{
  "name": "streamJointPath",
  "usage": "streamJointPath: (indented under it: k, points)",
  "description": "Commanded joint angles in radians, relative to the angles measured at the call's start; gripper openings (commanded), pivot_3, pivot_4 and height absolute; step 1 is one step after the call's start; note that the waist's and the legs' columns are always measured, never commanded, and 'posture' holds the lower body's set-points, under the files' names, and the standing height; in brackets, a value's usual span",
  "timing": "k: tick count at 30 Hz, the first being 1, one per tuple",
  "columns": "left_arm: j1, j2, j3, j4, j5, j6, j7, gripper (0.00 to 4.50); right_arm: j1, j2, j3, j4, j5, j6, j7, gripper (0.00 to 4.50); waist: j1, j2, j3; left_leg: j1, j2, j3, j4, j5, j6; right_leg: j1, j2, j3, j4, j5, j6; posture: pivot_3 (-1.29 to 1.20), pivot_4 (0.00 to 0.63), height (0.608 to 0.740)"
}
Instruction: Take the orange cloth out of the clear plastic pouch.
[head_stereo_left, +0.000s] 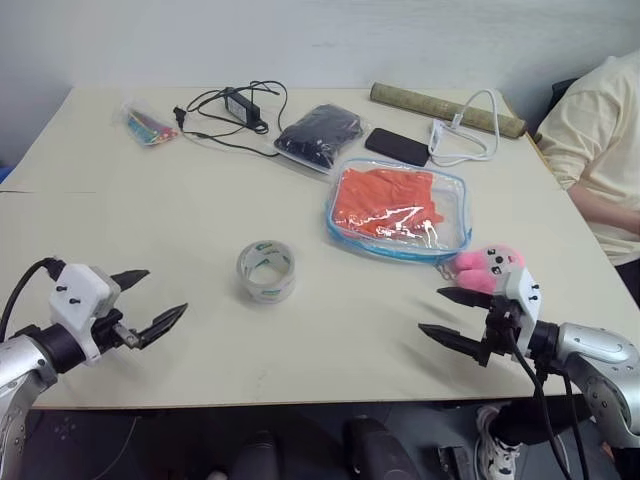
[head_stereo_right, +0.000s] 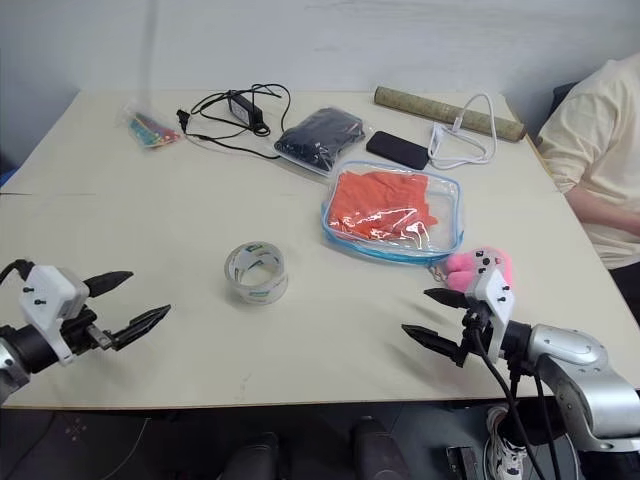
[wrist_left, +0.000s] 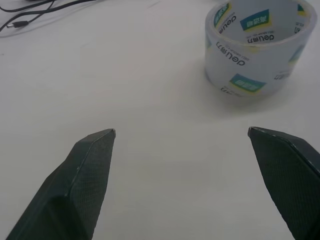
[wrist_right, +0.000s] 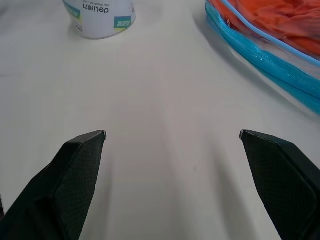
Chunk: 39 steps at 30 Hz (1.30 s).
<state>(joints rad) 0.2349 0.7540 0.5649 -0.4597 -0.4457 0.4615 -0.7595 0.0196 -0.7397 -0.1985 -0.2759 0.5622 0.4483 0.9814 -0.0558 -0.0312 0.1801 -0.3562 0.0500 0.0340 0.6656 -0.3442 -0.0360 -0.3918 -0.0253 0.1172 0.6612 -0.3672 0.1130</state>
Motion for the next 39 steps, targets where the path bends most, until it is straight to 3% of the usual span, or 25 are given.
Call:
streamJointPath:
  k: [1, 3, 6, 11, 17, 26, 29, 39]
  points:
    - [-0.024, 0.039, -0.01, -0.055, -0.034, -0.005, -0.038, 4.48, -0.024, -0.026, -0.017, -0.039, 0.031, 0.009, 0.03, 4.5, 0.0, 0.0, 0.0, 0.0, 0.0, 0.0, 0.0, 0.0, 0.0, 0.0, 0.0, 0.0, 0.0, 0.0, 0.0, 0.0, 0.15, 0.74]
    - [-0.057, 0.058, -0.022, -0.067, -0.045, 0.011, -0.039, 4.48, -0.037, -0.037, -0.017, -0.052, 0.034, 0.019, 0.032, 4.5, 0.0, 0.0, 0.0, 0.0, 0.0, 0.0, 0.0, 0.0, 0.0, 0.0, 0.0, 0.0, 0.0, 0.0, 0.0, 0.0, 0.15, 0.74]
    - [-0.174, 0.17, -0.144, -0.109, -0.067, 0.051, -0.118, 4.48, -0.112, -0.07, -0.019, -0.122, 0.144, 0.113, 0.065, 4.5, 0.001, 0.001, 0.001, 0.0, 0.0, 0.0, 0.001, 0.0, 0.0, 0.0, 0.0, 0.0, 0.001, 0.0, 0.0, 0.0, 0.15, 0.74]
    - [-0.363, 0.255, -0.351, -0.058, -0.008, 0.009, -0.212, 4.48, -0.211, -0.109, 0.03, -0.16, 0.161, 0.135, 0.121, 4.5, 0.001, 0.003, 0.002, -0.001, -0.001, -0.001, 0.0, 0.0, 0.0, 0.0, 0.0, -0.002, -0.001, 0.0, 0.0, 0.0, 0.15, 0.74]
    - [-0.65, 0.237, -0.647, 0.147, 0.168, -0.12, -0.338, 4.48, -0.334, -0.1, 0.095, -0.155, 0.151, 0.122, 0.159, 4.5, -0.001, 0.004, 0.003, -0.002, -0.002, 0.0, 0.001, 0.0, 0.0, -0.001, 0.0, -0.001, -0.001, 0.0, 0.0, 0.0, 0.15, 0.74]
    - [-0.823, 0.149, -0.793, 0.381, 0.306, -0.249, -0.423, 4.48, -0.369, -0.087, 0.093, -0.165, 0.162, 0.128, 0.141, 4.5, 0.002, 0.004, 0.003, -0.007, -0.001, 0.0, 0.006, 0.002, -0.002, -0.004, -0.001, -0.003, 0.0, 0.0, 0.0, 0.0, 0.15, 0.74]
    - [-0.863, 0.093, -0.813, 0.437, 0.326, -0.262, -0.425, 3.86, -0.365, -0.077, 0.094, -0.17, 0.162, 0.129, 0.125, 4.5, 0.004, 0.004, 0.003, -0.013, -0.001, -0.002, 0.014, 0.001, 0.0, -0.007, -0.001, -0.005, 0.003, 0.001, 0.001, 0.0, 0.15, 0.74]
    - [-0.86, 0.089, -0.825, 0.476, 0.387, -0.295, -0.473, 0.76, -0.356, -0.059, 0.095, -0.183, 0.164, 0.127, 0.091, 4.5, 0.002, 0.004, 0.003, -0.014, -0.001, -0.003, 0.017, 0.001, 0.0, -0.007, -0.002, -0.006, 0.005, 0.001, 0.002, 0.0, 0.15, 0.74]
